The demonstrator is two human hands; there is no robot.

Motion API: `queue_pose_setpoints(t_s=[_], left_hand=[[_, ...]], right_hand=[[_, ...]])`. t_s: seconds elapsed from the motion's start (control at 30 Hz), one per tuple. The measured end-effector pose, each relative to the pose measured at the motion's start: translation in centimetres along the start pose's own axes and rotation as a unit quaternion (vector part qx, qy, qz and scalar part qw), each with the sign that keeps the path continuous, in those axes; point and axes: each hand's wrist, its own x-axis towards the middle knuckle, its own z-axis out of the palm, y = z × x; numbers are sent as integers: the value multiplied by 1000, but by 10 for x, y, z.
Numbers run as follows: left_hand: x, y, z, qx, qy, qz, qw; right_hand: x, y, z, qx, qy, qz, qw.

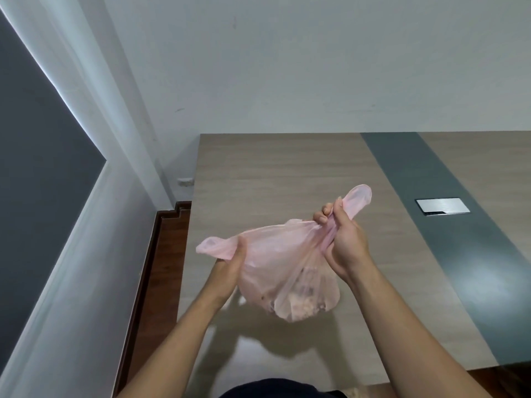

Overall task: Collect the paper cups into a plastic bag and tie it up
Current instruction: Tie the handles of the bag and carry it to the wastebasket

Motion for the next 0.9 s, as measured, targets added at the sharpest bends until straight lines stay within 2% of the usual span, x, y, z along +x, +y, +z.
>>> queue_pose_setpoints(t_s=[0.13,0.23,0.37,0.5,0.63,0.77,0.9], left_hand=[[8,21,15,-128,-5,0,992],[10,41,24,-297,-3,-23,954],[14,59,29,-404,26,-9,915],[19,61,26,-406,35,4,913],[19,61,29,-365,-10,-13,931],[17,58,30,-299,-13,16,954],[25,43,31,-279,24,-16,960]], right_hand=[[-5,3,-5,-41,15,7,999],[-11,3,-3,-47,-4,16,999],[-17,-3,5,-13,-80,29,996],[-16,-4,14,-43,-100,18,994],[-13,8,19,-152,-58,28,986],[-9,28,20,-242,-21,47,969],[-7,37,16,-202,-35,77,976]])
